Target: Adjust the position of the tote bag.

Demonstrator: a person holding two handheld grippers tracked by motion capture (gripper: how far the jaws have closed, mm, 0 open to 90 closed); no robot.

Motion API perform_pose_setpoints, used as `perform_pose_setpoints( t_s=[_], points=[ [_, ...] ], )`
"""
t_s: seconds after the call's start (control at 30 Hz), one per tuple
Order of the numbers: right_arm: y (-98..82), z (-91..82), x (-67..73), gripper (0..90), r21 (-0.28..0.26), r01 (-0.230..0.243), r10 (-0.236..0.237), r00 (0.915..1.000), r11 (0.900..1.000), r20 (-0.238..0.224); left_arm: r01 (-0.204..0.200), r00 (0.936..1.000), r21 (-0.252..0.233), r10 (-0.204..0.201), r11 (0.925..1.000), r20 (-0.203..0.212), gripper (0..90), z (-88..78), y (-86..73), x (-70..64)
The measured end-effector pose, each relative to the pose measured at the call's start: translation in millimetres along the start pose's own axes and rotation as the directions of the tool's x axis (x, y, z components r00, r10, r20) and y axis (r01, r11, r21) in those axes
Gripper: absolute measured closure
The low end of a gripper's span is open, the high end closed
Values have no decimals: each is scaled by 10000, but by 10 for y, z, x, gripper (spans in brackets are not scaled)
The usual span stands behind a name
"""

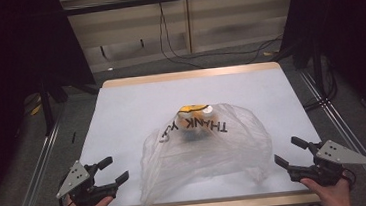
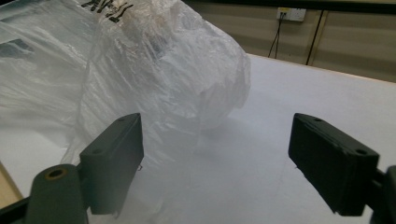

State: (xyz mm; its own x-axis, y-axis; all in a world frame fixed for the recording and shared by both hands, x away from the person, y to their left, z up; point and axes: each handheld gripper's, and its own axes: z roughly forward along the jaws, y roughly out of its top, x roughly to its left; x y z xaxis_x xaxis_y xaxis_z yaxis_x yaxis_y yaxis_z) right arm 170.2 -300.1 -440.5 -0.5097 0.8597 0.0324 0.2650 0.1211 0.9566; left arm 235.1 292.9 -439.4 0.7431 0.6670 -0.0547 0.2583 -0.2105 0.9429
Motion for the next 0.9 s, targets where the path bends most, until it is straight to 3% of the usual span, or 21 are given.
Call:
perform_pose_setpoints(
  t_s=[0.03, 0.2, 0.37, 0.47, 0.6, 0.7, 0.83, 0.9],
  points=[
    [7, -8, 8, 254, 90, -42, 44, 9998, 10000, -180, -12, 9998, 72, 11, 10000, 179, 267, -2, 3, -6],
    [13, -13, 30, 359, 399, 83, -56, 9977, 9992, -671, -53, 9995, 208, 46, 9998, 310, 295, -2, 27, -70],
    [14, 14, 119, 509, 1030, 272, -122, 9896, 9943, -1433, -328, 9962, 171, 313, 9993, 815, 338, 9, 53, -169],
    [-2, 44, 178, 553, 1438, 487, -233, 9847, 9884, -1729, -502, 9954, 250, 480, 9984, 829, 343, 10, 77, -223],
    [-13, 91, 245, 601, 1785, 881, -461, 9728, 9800, -2272, -616, 9923, 188, 592, 9979, 1084, 343, 7, 96, -293],
    [-15, 102, 293, 639, 1969, 979, -403, 9598, 9755, -2776, -350, 9923, 21, 345, 9994, 1191, 342, -16, 107, -342],
    [-40, 159, 354, 606, 2428, 1369, -524, 9442, 9604, -3251, -583, 9898, 120, 563, 9982, 1311, 331, -29, 114, -406],
    [-51, 176, 353, 571, 2538, 1447, -524, 9396, 9564, -3382, -476, 9889, 115, 455, 9988, 1418, 306, -21, 115, -451]
  ],
)
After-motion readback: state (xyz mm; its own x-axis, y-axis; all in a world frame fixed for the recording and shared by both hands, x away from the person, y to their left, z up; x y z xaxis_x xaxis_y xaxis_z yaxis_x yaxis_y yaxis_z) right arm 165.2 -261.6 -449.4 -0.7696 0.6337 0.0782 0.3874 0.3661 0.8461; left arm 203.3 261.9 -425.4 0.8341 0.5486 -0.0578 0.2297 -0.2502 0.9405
